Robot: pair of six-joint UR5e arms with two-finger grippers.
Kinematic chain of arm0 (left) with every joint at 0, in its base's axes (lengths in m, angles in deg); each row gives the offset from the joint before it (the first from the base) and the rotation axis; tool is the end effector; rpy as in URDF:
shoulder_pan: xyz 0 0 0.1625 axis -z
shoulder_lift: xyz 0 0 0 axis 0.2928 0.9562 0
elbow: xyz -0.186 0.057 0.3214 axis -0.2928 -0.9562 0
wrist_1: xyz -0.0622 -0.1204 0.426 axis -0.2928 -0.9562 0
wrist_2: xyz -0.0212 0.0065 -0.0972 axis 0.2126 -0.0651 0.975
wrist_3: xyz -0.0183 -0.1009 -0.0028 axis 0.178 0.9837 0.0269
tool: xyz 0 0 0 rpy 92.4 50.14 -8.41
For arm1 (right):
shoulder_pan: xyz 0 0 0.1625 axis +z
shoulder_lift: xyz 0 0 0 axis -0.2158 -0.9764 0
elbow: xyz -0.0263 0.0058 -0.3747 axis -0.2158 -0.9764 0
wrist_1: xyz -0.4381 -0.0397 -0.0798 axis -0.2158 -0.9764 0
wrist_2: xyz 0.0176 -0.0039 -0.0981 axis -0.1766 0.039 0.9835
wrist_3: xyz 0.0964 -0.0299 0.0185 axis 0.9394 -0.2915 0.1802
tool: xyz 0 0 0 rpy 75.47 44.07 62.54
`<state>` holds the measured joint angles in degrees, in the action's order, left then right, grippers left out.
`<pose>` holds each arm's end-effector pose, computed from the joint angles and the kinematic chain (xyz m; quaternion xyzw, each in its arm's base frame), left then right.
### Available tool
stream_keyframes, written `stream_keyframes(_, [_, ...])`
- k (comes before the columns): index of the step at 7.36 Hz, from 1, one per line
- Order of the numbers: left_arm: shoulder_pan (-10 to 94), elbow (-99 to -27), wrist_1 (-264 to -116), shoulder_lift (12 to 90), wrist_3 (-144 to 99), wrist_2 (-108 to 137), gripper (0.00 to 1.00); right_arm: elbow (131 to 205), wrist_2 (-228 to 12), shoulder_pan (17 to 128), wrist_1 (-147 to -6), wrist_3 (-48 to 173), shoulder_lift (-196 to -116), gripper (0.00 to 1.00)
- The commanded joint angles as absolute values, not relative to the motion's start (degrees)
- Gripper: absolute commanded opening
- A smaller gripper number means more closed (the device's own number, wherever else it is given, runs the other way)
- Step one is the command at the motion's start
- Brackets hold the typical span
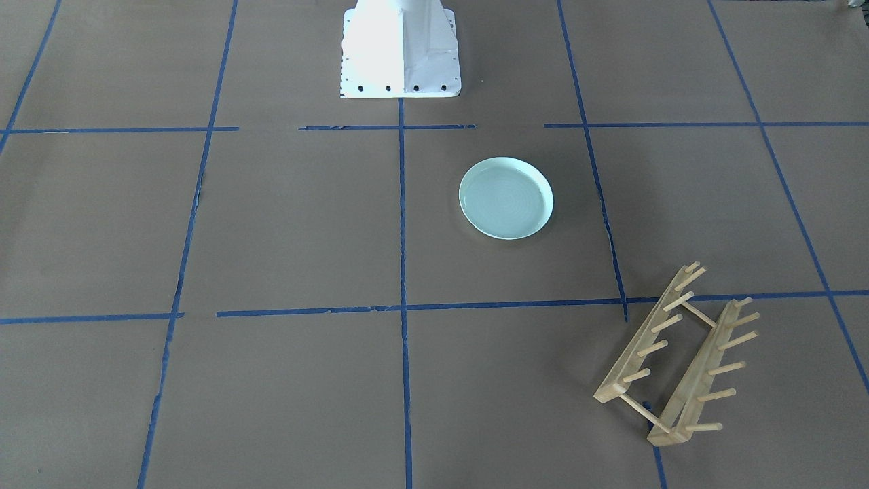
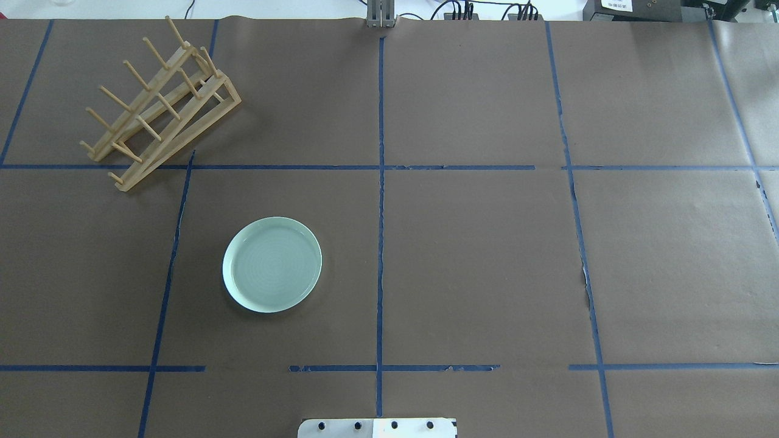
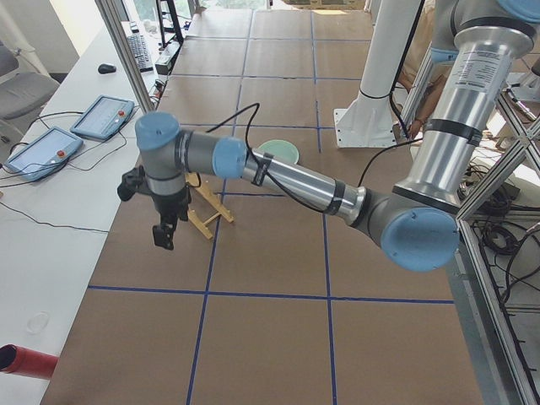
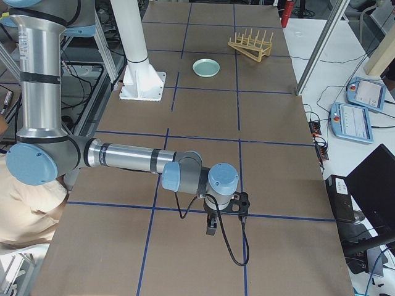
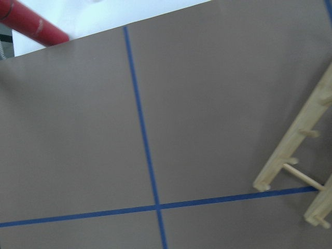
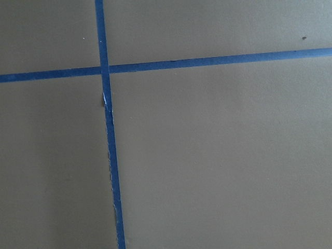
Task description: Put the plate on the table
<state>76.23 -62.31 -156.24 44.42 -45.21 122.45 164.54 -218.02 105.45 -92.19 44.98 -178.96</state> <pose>-0.1026 -0.6034 0.4976 0.0799 0.3304 0.0544 0.9389 0.0895 -0.4928 0.6505 -0.0380 -0.3652 0.0367 0.9294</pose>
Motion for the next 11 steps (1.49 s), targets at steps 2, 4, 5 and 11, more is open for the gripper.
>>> stream_keyframes(2, [78.34, -60.22, -164.51, 33.05, -48.05, 129.19, 1.0, 164.58, -218.02, 105.45, -92.19, 44.98, -178.96, 1.0])
stream_keyframes(4, [78.25, -60.76, -164.08, 32.07, -47.96, 128.68, 1.0, 164.58, -218.02, 105.45, -92.19, 44.98, -178.96, 1.0])
stream_keyframes(5, [78.25, -59.88, -163.99, 31.28, -48.05, 129.2, 1.0, 164.5, -218.02, 105.45, -92.19, 44.98, -178.96, 1.0])
stream_keyframes(11, [78.25, -62.07, -164.69, 30.05, -47.96, 128.68, 1.0, 164.58, -218.02, 105.45, -92.19, 44.98, -178.96, 1.0])
